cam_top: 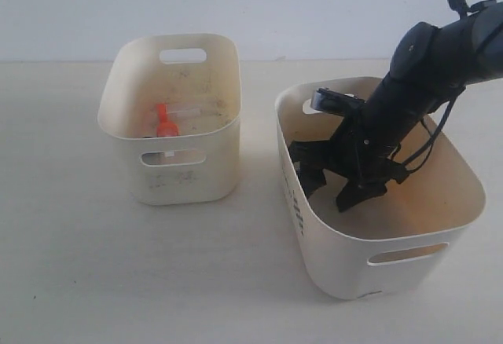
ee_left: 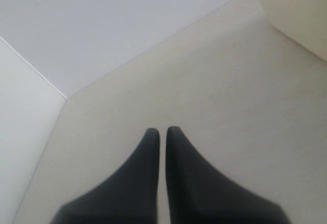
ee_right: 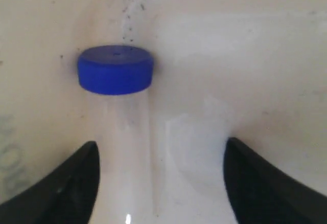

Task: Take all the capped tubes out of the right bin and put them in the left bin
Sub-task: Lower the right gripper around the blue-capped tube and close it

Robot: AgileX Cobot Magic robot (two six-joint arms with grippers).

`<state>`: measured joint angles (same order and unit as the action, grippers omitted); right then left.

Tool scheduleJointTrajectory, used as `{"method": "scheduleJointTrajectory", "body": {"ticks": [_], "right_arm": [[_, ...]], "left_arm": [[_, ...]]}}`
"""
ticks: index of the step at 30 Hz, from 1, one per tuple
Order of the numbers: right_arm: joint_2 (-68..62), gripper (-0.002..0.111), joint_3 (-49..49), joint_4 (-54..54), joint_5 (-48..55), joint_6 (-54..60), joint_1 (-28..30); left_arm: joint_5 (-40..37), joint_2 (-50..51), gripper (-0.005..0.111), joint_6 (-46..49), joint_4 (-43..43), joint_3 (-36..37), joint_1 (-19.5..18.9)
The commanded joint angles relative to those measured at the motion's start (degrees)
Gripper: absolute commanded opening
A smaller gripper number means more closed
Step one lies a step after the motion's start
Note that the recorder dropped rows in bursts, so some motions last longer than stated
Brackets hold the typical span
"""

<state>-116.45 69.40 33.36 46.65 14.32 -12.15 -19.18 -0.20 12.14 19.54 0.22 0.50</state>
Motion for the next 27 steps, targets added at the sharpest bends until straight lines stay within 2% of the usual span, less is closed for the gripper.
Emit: {"method": "scheduleJointTrajectory", "body": {"ticks": [1,5,9,27], "right_arm": [[-2.29,0.051,-0.71,-1.58,-2.27,-0.46,-0.41],[-2.29,0.029,-0.71,-1.74,-2.27,-0.68,-0.41],[-2.29,-0.001,-0.71,-1.74,-2.16,-0.44,-0.41],[4.73,0.000,-0.71,-2.07,-2.96,-0.68,-0.41]], "left_arm": [[0.28,0.20,0.004,-0.07,-0.16,-0.22,0.06],[0.28,0.20,0.004,-0.07,-0.16,-0.22,0.06],[0.28,0.20,0.004,-0.07,-0.16,-0.22,0.06],[0.28,0.20,0.004,-0.07,-0.16,-0.22,0.06]]}}
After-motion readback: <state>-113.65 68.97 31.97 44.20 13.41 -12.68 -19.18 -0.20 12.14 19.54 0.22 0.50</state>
